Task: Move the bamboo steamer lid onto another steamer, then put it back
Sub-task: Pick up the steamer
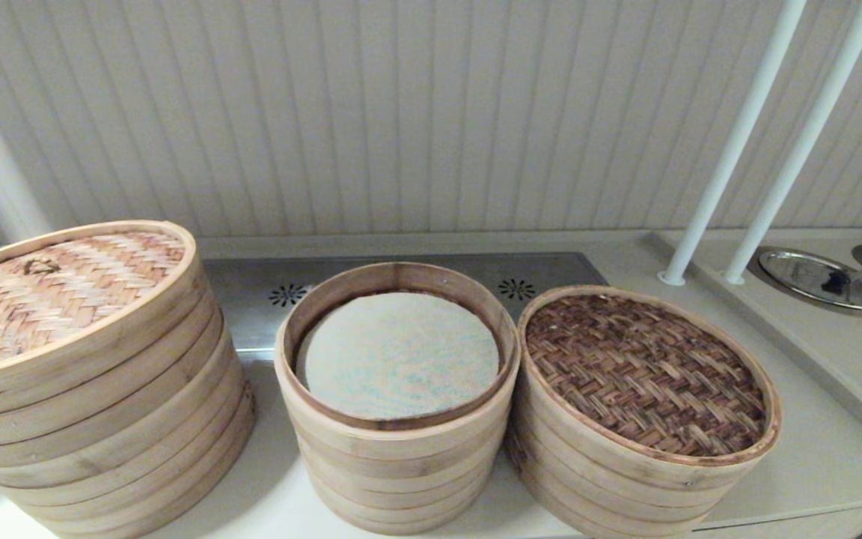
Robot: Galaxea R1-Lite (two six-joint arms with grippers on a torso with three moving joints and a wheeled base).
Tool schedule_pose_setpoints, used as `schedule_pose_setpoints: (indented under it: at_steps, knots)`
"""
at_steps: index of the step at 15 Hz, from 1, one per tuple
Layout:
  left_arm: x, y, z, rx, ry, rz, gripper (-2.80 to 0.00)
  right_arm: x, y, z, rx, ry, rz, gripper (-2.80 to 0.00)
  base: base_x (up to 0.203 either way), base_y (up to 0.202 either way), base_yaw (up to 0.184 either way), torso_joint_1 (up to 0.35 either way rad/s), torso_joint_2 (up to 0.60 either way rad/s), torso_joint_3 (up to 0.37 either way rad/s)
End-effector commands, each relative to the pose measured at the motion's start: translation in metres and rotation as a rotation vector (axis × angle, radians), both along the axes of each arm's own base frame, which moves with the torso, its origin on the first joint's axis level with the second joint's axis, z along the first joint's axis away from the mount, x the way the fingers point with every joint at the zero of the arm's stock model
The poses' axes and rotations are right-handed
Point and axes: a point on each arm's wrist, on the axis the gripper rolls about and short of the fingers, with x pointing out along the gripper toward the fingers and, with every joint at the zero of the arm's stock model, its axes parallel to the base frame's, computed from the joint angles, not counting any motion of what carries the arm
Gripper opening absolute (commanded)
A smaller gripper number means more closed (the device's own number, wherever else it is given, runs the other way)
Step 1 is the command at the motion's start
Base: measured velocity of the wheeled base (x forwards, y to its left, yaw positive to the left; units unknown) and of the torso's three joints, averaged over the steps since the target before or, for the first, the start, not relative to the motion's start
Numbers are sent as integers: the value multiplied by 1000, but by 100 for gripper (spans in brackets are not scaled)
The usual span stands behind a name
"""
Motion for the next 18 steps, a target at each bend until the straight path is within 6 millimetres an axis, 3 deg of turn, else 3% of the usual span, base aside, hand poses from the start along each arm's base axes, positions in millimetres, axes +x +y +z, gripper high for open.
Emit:
schedule_pose_setpoints:
  at_steps: [1, 6, 18]
  knots:
    - [0, 0, 0, -1, 0, 1, -280, 0, 0, -1, 0, 6, -1, -280, 0, 0, 0, 0, 0, 0]
    - [0, 0, 0, -1, 0, 0, -280, 13, -1, -8, -49, -131, -50, -280, 0, 0, 0, 0, 0, 0]
    - [0, 0, 0, -1, 0, 1, -280, 17, -2, -15, -62, -141, -93, -280, 0, 0, 0, 0, 0, 0]
